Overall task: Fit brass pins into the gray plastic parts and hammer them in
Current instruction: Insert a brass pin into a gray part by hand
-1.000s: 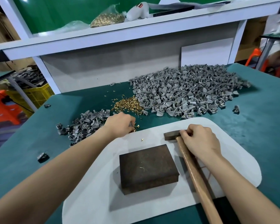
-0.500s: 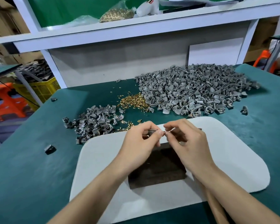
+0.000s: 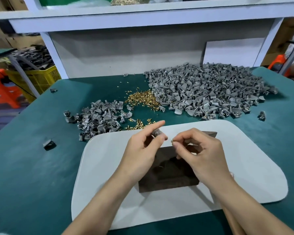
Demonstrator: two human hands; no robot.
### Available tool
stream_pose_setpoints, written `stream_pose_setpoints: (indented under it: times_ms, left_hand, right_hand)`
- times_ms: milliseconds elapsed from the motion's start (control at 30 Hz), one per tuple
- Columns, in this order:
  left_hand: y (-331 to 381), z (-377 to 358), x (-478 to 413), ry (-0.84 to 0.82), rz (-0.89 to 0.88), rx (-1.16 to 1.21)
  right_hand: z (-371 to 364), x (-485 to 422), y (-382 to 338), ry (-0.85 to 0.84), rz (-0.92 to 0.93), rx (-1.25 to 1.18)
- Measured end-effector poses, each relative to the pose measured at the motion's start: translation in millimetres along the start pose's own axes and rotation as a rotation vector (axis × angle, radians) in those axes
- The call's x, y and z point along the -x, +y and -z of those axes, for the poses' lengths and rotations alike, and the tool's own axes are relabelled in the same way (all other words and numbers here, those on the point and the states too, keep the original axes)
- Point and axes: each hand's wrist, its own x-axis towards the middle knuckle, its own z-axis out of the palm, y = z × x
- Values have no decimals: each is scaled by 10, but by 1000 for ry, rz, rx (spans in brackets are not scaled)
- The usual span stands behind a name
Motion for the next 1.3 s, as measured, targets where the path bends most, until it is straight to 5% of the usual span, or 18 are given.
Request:
stream_pose_setpoints:
  times_ms: [367, 1300]
  left_hand:
    - [-37, 40, 62, -110, 2, 253]
    - [-26, 56, 97, -179, -117, 43]
  right_hand:
    - [-53, 41, -31, -26, -10, 15]
    - [-47, 60, -46, 37, -5, 42]
